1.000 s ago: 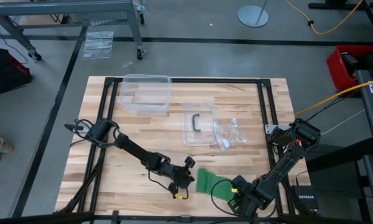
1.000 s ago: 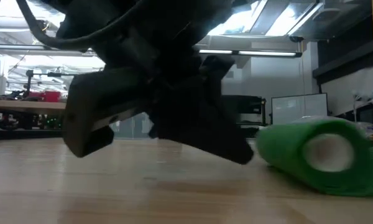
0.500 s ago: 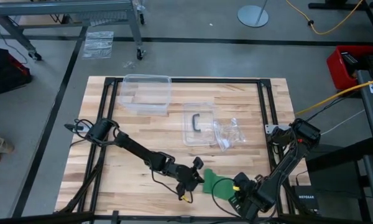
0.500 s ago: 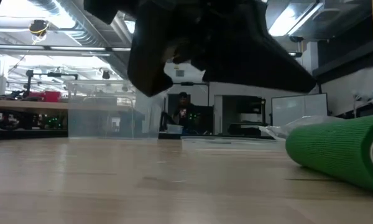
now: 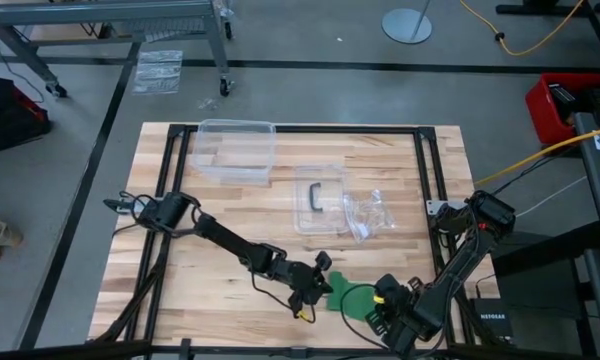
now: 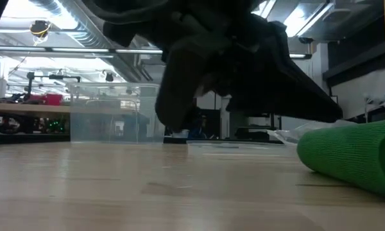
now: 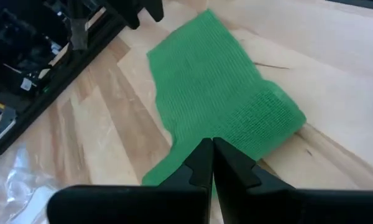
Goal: Roll bandage
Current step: Roll the green bandage
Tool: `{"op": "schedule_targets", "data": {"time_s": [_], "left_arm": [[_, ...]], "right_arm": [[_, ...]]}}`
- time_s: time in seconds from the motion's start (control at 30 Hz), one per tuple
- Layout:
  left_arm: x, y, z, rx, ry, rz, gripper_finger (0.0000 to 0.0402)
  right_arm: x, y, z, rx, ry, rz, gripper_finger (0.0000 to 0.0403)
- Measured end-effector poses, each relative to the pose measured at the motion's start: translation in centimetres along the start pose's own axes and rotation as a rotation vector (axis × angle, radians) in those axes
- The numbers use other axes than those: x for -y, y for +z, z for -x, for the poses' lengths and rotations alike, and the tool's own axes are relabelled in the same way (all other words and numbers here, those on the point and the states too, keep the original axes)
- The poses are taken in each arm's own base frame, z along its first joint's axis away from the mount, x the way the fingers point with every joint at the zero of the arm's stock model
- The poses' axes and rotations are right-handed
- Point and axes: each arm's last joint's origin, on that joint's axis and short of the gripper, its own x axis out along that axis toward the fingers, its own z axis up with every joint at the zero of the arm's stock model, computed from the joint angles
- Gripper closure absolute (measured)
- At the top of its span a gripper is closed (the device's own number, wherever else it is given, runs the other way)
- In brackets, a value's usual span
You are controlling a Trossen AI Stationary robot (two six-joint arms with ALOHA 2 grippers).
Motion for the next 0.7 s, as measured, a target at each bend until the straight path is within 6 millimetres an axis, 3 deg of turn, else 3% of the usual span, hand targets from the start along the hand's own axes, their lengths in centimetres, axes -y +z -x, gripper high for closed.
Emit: {"op": "schedule_targets", "data": {"time_s": [0.23,0.5,0.7], "left_arm": [[-0.7,2.9,0.4,0.022,0.134,0.144,0.0396],[-2.3,5.5,1.0,-0.122,0.082,0.043,0.0396],[-2.9,5.8,1.2,-0.140,0.080,-0.029,0.0373]], "right_arm": [[0.1,0.0,0.0,0.001,-0.007,0.000,0.0237],[0.1,0.0,0.0,-0.016,-0.012,0.000,0.0237],[0.0,0.0,0.0,-0.017,-0.009,-0.001,0.0237]]}}
